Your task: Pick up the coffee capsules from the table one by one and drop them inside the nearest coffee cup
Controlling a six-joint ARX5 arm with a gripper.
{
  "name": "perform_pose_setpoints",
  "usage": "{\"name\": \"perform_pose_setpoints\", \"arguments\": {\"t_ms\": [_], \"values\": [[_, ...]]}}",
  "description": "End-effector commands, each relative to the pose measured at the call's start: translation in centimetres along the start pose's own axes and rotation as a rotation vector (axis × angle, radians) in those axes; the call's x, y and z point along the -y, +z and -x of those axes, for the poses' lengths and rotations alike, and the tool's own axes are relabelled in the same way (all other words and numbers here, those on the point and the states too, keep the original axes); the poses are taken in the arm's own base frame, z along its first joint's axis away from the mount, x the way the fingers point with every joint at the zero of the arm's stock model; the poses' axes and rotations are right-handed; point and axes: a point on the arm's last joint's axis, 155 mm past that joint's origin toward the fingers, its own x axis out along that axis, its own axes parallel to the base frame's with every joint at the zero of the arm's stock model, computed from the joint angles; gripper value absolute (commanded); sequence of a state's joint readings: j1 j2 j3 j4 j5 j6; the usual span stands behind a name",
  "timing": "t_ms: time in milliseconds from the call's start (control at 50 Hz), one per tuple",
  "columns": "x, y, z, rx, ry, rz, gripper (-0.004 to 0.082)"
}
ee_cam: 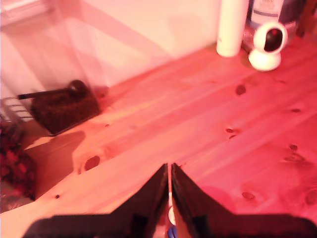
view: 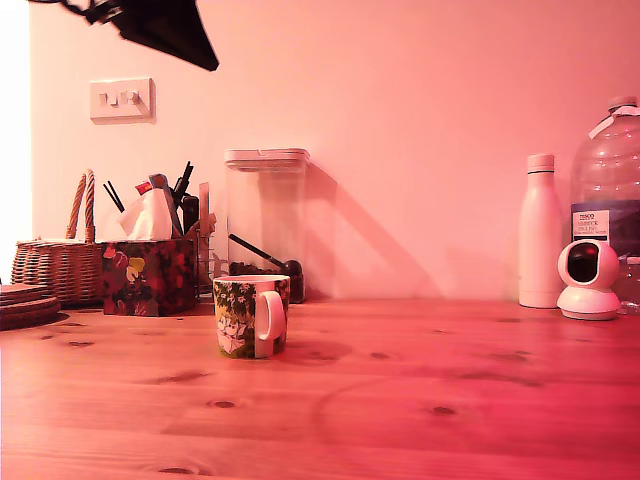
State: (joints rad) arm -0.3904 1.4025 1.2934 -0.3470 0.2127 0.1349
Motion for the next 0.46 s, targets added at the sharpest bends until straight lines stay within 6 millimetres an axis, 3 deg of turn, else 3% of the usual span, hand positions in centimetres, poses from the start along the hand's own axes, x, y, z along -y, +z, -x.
{"name": "perform_pose_setpoints", "arguments": {"t_ms": [0, 280, 440], "values": [[0.4, -0.6, 0.7, 0.019, -0.002, 0.011, -0.0019], [0.5, -3.8, 2.4, 0.021, 0.023, 0.056, -0.0019], [0.7, -4.5, 2.8, 0.016, 0.023, 0.068, -0.0019]]}}
